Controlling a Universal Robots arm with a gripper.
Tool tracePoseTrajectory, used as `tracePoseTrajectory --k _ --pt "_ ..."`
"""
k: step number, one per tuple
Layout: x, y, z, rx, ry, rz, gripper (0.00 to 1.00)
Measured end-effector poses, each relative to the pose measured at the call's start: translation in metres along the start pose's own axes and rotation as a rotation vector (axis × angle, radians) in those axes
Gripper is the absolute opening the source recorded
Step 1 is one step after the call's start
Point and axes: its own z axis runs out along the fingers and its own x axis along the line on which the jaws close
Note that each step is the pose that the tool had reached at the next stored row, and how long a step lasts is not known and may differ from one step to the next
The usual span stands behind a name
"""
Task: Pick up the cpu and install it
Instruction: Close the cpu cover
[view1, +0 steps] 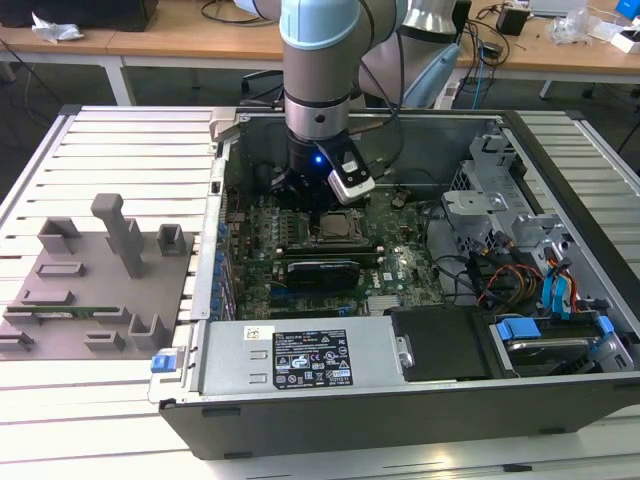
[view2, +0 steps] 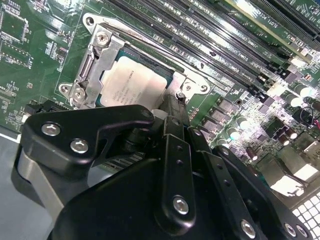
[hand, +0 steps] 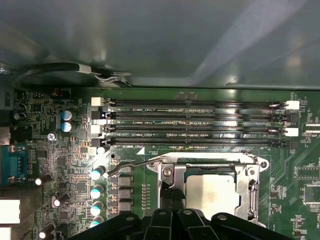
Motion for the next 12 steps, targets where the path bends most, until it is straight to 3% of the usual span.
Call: tracePoseTrajectory --k 9,12 --pt "0.0000 0.0001 0.0005 -0.0002 -0.0002 0.000 0.11" --pt "-0.0001 0.0001 -0.0023 0.0001 -0.0002 0.000 0.11"
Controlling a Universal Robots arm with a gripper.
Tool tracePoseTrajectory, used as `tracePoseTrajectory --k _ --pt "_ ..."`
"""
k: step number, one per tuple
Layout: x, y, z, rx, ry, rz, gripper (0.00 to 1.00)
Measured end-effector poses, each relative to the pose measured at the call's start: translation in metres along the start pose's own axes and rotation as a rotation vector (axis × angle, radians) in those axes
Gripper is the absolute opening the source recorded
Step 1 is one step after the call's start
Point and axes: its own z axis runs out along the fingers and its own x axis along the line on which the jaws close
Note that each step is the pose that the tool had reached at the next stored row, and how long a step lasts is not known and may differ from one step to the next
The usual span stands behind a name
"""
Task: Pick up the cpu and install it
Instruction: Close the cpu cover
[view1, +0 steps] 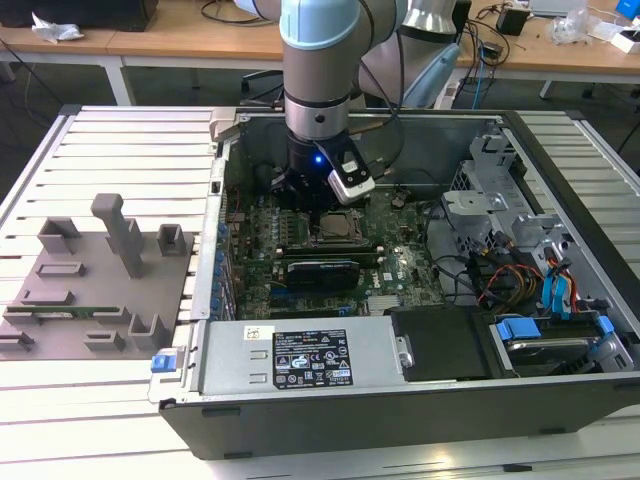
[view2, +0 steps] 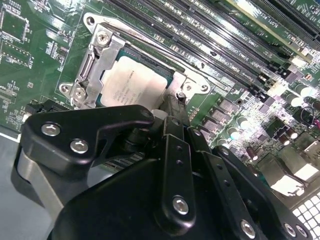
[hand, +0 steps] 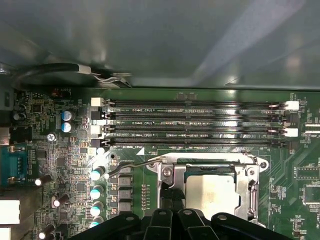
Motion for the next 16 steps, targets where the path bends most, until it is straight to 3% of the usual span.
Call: tracePoseTrajectory --k 16 --pt "-0.0009 -0.0005 -0.0261 0.0000 -0.0016 0.000 0.11"
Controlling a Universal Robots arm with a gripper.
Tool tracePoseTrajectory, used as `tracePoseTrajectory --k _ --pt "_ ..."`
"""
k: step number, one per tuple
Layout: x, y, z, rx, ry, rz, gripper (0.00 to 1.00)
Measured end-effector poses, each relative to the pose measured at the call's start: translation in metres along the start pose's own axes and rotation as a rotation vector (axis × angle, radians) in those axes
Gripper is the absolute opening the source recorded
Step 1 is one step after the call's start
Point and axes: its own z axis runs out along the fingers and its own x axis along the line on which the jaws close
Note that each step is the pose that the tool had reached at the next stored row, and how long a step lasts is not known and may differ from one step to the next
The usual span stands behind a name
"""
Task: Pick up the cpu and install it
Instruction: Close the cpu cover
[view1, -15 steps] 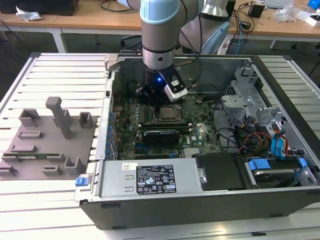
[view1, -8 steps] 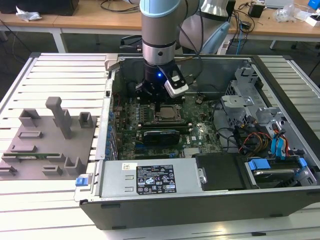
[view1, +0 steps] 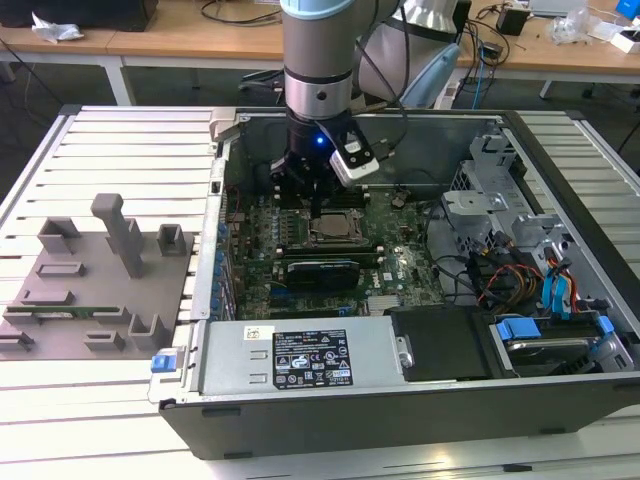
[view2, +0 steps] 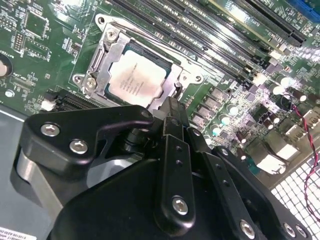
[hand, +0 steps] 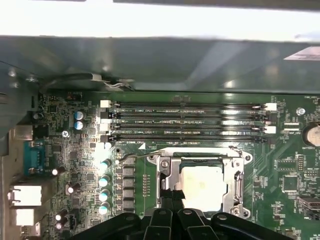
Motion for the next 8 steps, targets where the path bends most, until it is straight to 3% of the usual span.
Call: tracePoseTrajectory --k 3,8 --pt "-0.0009 -0.0002 -0.0001 0.0002 0.0001 0.000 0.11" --pt "-0.0189 -0.0021 0.0005 0.0002 0.0008 0.000 0.11"
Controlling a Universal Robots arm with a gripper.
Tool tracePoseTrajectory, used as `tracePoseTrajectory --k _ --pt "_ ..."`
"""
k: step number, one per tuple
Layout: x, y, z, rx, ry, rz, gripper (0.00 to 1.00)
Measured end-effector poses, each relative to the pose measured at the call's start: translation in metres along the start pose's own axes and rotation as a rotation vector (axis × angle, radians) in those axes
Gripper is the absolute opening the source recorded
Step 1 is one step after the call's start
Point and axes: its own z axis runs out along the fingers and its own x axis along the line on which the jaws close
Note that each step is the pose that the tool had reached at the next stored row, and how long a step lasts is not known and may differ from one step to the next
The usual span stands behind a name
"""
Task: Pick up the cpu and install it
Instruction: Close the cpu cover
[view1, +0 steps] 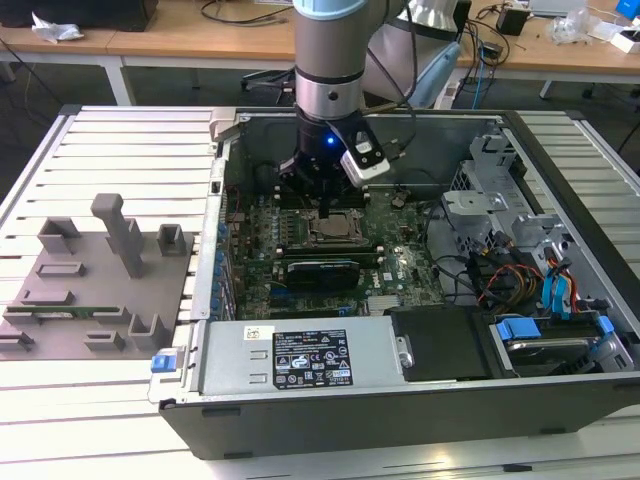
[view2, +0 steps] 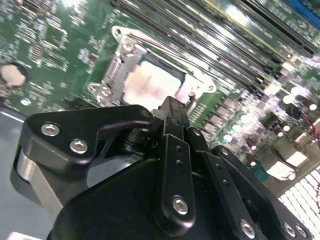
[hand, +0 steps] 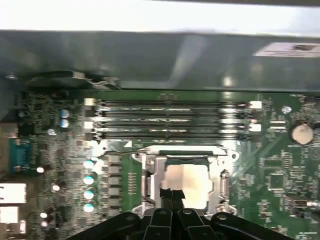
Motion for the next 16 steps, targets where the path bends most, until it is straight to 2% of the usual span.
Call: tracePoseTrajectory --k 1,5,12,16 --pt "-0.0061 -0.0004 0.0002 0.0001 0.0006 0.000 0.11" --pt "-0.0149 -0.0010 0.0005 0.0000 0.0010 0.000 0.11" --pt "-0.0155 -0.0077 -0.0003 0.0001 0.0011 0.000 0.11" --pt "-0.0158 -0.0079 -0.0089 -0.0001 0.0011 0.000 0.11"
